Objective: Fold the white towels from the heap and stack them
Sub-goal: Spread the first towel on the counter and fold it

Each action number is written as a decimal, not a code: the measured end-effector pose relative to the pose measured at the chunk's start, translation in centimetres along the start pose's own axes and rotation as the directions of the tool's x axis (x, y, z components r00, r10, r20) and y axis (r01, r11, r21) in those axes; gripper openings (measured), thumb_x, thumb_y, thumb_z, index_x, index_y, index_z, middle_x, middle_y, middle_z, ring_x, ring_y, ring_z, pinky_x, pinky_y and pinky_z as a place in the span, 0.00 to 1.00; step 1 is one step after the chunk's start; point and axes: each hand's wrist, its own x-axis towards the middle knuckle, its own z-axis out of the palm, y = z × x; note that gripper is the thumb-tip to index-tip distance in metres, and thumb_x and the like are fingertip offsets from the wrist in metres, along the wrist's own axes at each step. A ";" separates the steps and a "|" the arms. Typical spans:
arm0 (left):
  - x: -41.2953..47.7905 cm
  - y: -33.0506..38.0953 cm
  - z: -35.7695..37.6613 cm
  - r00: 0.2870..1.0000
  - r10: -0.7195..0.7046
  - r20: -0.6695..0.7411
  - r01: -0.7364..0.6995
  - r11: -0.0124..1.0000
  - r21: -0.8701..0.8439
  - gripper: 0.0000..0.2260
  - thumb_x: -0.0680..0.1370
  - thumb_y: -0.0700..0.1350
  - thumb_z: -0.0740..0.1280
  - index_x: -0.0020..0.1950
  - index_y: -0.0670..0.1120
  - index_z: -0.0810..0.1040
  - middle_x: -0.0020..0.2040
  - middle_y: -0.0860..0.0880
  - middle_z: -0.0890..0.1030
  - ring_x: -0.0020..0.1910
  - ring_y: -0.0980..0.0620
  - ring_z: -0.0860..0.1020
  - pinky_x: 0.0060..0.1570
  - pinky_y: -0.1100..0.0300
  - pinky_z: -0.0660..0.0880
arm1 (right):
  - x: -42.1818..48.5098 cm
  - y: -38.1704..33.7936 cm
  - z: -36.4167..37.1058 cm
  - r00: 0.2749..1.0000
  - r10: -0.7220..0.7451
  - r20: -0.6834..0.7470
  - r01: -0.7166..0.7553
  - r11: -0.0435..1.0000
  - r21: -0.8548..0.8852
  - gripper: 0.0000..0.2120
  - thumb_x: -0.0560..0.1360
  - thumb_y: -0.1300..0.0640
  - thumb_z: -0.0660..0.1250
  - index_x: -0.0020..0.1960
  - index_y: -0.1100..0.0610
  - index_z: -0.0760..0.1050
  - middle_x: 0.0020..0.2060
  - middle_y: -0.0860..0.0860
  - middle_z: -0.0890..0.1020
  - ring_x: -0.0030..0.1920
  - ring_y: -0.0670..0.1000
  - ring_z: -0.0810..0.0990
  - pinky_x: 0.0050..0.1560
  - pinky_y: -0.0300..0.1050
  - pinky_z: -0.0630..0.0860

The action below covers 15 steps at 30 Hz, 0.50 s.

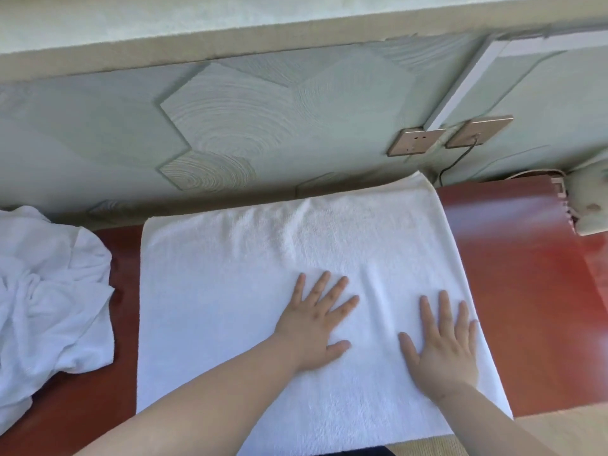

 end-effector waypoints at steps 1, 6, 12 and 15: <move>1.4 1.3 -0.4 1.000 0.026 -0.011 -0.026 1.000 0.009 0.37 0.80 0.71 0.46 0.82 0.60 0.32 0.81 0.52 0.26 0.79 0.43 0.24 0.74 0.30 0.30 | 0.2 0.2 0.1 1.000 -0.010 -0.007 0.010 1.000 0.019 0.38 0.78 0.31 0.48 0.84 0.46 0.51 0.84 0.50 0.44 0.83 0.60 0.39 0.81 0.62 0.42; 7.4 5.7 -2.3 0.996 0.083 -0.034 -0.079 0.993 0.092 0.36 0.80 0.73 0.44 0.82 0.62 0.32 0.83 0.52 0.29 0.80 0.39 0.26 0.71 0.24 0.33 | 6.3 2.1 -2.4 0.978 -0.086 -0.193 0.117 0.981 0.157 0.27 0.81 0.44 0.54 0.77 0.52 0.69 0.81 0.55 0.60 0.80 0.61 0.56 0.79 0.63 0.57; 8.8 6.7 -2.9 0.991 0.134 -0.021 -0.130 0.979 0.159 0.37 0.79 0.73 0.46 0.82 0.62 0.33 0.83 0.51 0.30 0.79 0.38 0.26 0.70 0.23 0.33 | 12.4 3.9 -7.8 0.950 0.307 -0.061 -0.246 0.854 0.459 0.09 0.81 0.55 0.60 0.58 0.49 0.76 0.60 0.51 0.74 0.49 0.59 0.75 0.46 0.50 0.70; 8.5 7.3 -3.2 0.991 0.137 0.002 -0.135 0.978 0.158 0.37 0.79 0.73 0.45 0.82 0.62 0.32 0.82 0.51 0.28 0.79 0.38 0.25 0.70 0.23 0.33 | 11.6 5.0 -7.9 0.969 0.247 -0.001 -0.225 0.884 0.410 0.06 0.81 0.56 0.57 0.52 0.48 0.71 0.46 0.50 0.77 0.41 0.57 0.75 0.37 0.50 0.69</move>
